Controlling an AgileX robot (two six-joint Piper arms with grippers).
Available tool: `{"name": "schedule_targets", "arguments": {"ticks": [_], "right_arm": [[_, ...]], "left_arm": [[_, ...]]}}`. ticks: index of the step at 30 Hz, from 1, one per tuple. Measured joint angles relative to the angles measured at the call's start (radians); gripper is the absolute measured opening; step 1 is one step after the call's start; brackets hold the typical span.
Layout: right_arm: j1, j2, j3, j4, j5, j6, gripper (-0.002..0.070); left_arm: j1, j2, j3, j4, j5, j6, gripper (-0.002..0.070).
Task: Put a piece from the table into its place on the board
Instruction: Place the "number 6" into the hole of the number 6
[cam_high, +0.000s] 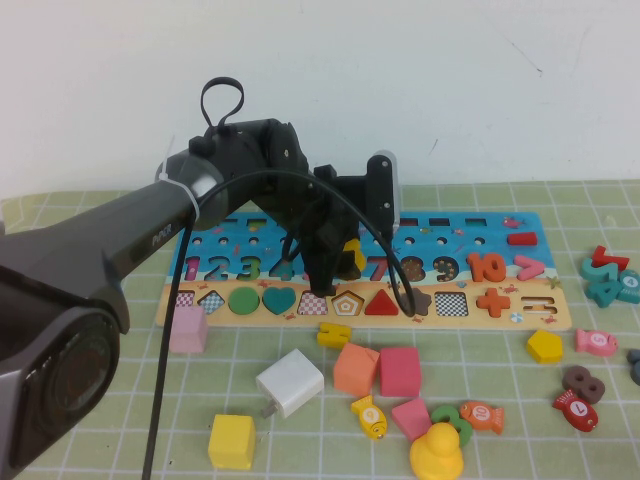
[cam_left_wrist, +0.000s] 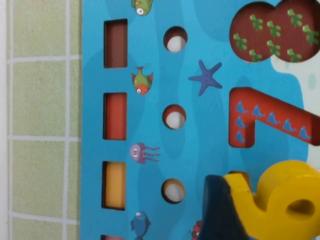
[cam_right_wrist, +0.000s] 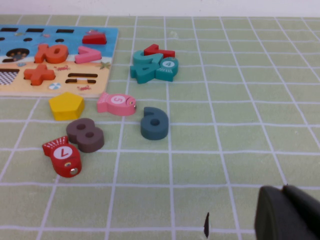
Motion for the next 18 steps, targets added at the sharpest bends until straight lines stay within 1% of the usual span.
{"name": "schedule_targets", "arguments": {"ticks": [3, 7, 9, 12, 18], "right_arm": [[0.0, 0.0, 0.0, 0.0, 0.0, 0.0, -0.0001], [0.0, 0.0, 0.0, 0.0, 0.0, 0.0, -0.0001], [0.0, 0.0, 0.0, 0.0, 0.0, 0.0, -0.0001], [0.0, 0.0, 0.0, 0.0, 0.0, 0.0, -0.0001], [0.0, 0.0, 0.0, 0.0, 0.0, 0.0, -0.0001]], "left_arm": [[0.0, 0.0, 0.0, 0.004, 0.0, -0.021, 0.038], [0.0, 0.0, 0.0, 0.017, 0.0, -0.05, 0.0447], [0.0, 0.0, 0.0, 0.031, 0.0, -0.054, 0.0468], [0.0, 0.0, 0.0, 0.035, 0.0, -0.056, 0.048], [-0.002, -0.002, 0.0, 0.038, 0.0, -0.056, 0.0483]]}}
